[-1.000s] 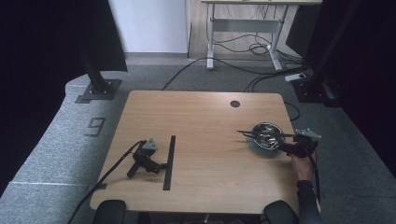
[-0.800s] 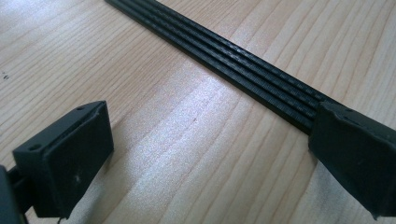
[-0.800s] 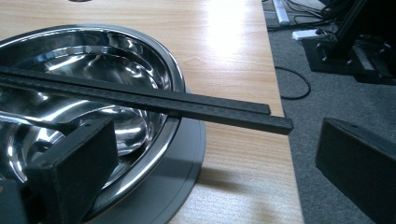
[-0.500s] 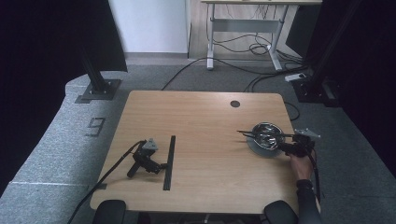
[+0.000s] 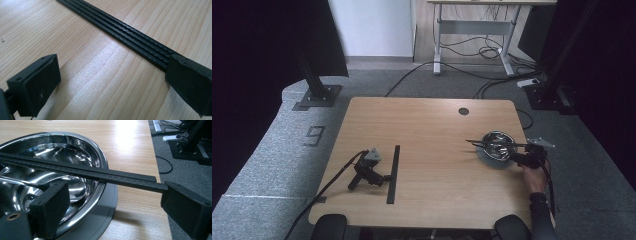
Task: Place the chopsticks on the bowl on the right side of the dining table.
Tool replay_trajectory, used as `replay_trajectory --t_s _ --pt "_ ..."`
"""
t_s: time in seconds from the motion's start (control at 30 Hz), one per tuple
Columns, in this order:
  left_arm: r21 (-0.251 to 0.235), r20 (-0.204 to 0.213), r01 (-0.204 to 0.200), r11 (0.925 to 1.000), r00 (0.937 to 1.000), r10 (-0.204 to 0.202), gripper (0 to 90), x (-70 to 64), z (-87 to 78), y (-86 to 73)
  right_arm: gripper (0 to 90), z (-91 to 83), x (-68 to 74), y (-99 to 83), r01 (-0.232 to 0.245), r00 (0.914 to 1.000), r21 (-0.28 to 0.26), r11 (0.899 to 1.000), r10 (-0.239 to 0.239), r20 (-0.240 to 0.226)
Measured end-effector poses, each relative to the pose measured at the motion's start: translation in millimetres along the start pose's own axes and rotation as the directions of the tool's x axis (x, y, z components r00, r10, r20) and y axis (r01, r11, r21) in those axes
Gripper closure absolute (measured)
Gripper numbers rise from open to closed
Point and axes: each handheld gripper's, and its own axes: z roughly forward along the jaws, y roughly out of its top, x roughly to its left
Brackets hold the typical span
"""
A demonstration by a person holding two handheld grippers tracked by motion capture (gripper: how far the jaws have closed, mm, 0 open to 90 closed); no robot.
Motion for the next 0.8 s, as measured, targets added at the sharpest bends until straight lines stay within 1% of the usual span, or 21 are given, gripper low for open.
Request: replay_trajectory --t_s 0.17,0.37,0.47,0.57,0.8 --pt "-0.001 0.001 0.0 1.0 1.0 0.0 0.0 0.0 0.1 0.0 12.3 -0.8 1.1 0.1 0.004 1.0 0.0 1.0 -0.004 -0.006" --pt "0.0 0.0 0.0 1.0 1.0 0.0 0.0 0.0 0.0 0.0 13.2 -1.2 1.9 0.4 0.012 0.9999 0.001 1.0 -0.012 -0.004" --pt "-0.001 0.0 0.0 1.0 1.0 0.0 0.0 0.0 0.1 0.0 13.2 -3.2 2.2 0.7 0.019 0.9997 -0.003 1.0 -0.019 0.016" --pt "0.0 0.0 0.0 1.0 1.0 0.0 0.0 0.0 0.0 0.0 13.8 -5.4 2.3 0.8 0.015 0.9997 -0.004 1.0 -0.015 0.018" --pt "-0.001 0.001 0.0 1.0 1.0 0.0 0.0 0.0 0.0 0.0 15.9 -6.2 4.2 0.7 0.022 0.9997 -0.002 1.0 -0.022 0.01"
